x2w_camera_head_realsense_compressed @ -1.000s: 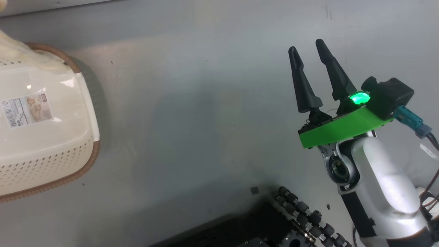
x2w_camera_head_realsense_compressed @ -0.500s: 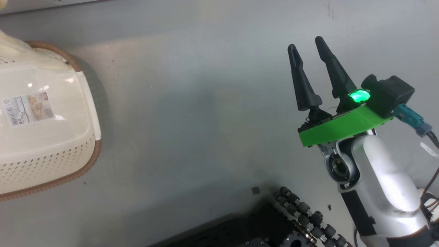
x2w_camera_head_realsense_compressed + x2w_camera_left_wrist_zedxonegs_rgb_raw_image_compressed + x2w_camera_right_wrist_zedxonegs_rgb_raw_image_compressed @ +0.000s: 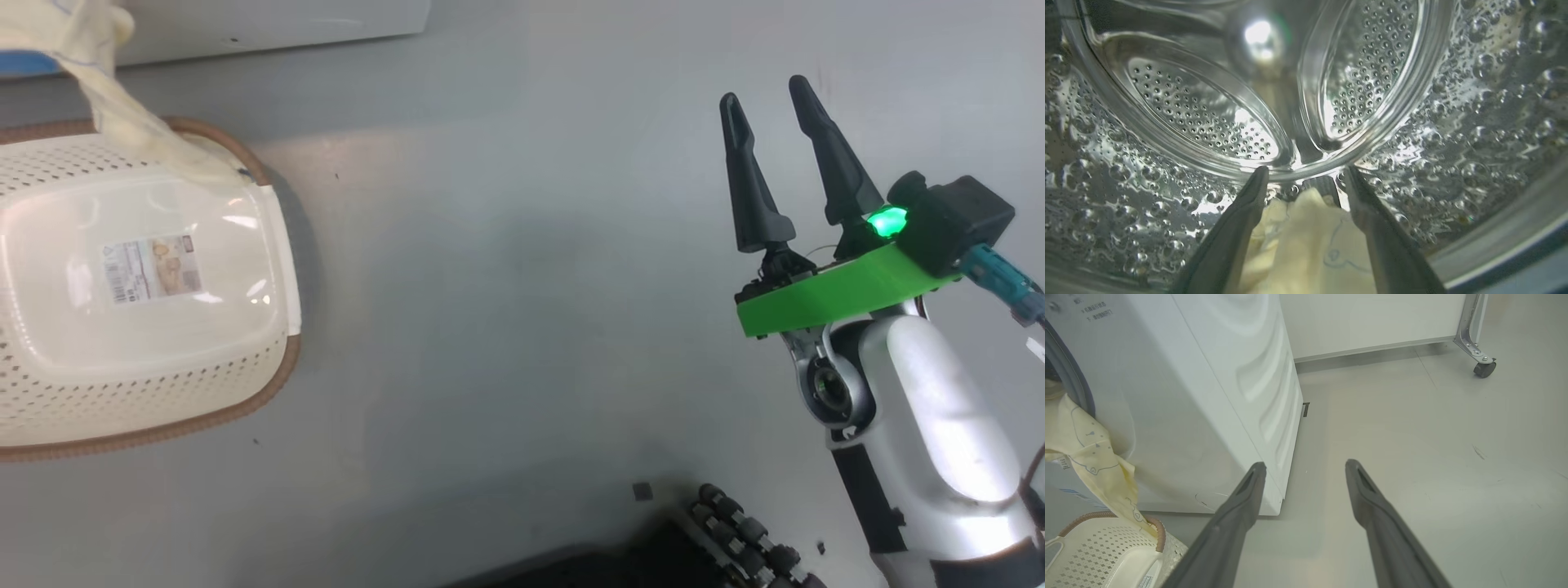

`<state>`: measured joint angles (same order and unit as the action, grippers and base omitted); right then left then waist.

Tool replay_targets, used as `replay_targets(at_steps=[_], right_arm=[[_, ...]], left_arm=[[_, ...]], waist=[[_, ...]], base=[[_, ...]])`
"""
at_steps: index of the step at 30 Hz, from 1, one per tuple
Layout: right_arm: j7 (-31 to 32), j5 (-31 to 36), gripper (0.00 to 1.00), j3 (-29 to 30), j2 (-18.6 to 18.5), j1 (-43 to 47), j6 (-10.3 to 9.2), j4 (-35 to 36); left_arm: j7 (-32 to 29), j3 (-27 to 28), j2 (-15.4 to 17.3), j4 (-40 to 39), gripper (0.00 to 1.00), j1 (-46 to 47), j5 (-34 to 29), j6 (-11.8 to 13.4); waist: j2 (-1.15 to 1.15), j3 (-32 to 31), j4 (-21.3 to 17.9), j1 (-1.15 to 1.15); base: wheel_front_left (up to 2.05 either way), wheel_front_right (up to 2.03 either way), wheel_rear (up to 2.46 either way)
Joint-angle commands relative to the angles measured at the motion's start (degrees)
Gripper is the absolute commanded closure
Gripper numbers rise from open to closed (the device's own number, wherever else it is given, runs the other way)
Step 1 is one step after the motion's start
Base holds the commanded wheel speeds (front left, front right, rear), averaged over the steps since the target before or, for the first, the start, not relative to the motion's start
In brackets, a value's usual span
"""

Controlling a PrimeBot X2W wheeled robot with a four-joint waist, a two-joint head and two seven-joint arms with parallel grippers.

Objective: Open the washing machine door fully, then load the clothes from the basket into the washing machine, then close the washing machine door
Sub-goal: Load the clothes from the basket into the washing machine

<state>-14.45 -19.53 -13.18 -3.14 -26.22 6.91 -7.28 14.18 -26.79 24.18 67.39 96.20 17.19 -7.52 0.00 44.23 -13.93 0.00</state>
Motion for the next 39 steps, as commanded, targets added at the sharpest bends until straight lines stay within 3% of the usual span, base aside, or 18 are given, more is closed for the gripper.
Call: replay_targets(at_steps=[1,12,20,30,39], right_arm=[[-0.5,0.5,0.0,-0.4,-0.5,1.7,0.58,1.5],[0.4,2.3,0.0,2.3,-3.1,4.6,0.58,1.8],[2.3,2.2,0.0,4.8,-3.4,9.8,0.58,2.7],[4.6,1.8,0.0,6.6,-2.4,16.7,0.58,4.0],[6.0,1.9,0.0,6.7,-1.4,20.6,0.58,5.2]], left_arm=[[0.7,-0.4,1.6,-1.7,0.0,-0.9,0.9,0.0],[0.8,-3.4,-0.2,-10.4,0.0,-19.8,9.9,0.0],[0.8,-0.6,-1.1,-19.3,0.0,-37.4,12.5,0.1],[0.8,5.2,-0.2,-37.9,0.0,-62.6,9.8,4.7],[0.8,8.3,-0.6,-50.3,0.0,-78.5,8.4,9.1]], waist=[[0.0,-2.4,2.0,0.0],[0.0,-14.5,7.9,0.0],[0.0,-26.7,11.1,0.0],[0.0,-39.9,13.1,0.0],[0.0,-45.5,13.3,0.0]], base=[[0.0,0.0,0.0],[0.0,0.0,0.0],[0.0,0.0,0.0],[0.0,0.0,0.0],[0.0,0.0,0.0]])
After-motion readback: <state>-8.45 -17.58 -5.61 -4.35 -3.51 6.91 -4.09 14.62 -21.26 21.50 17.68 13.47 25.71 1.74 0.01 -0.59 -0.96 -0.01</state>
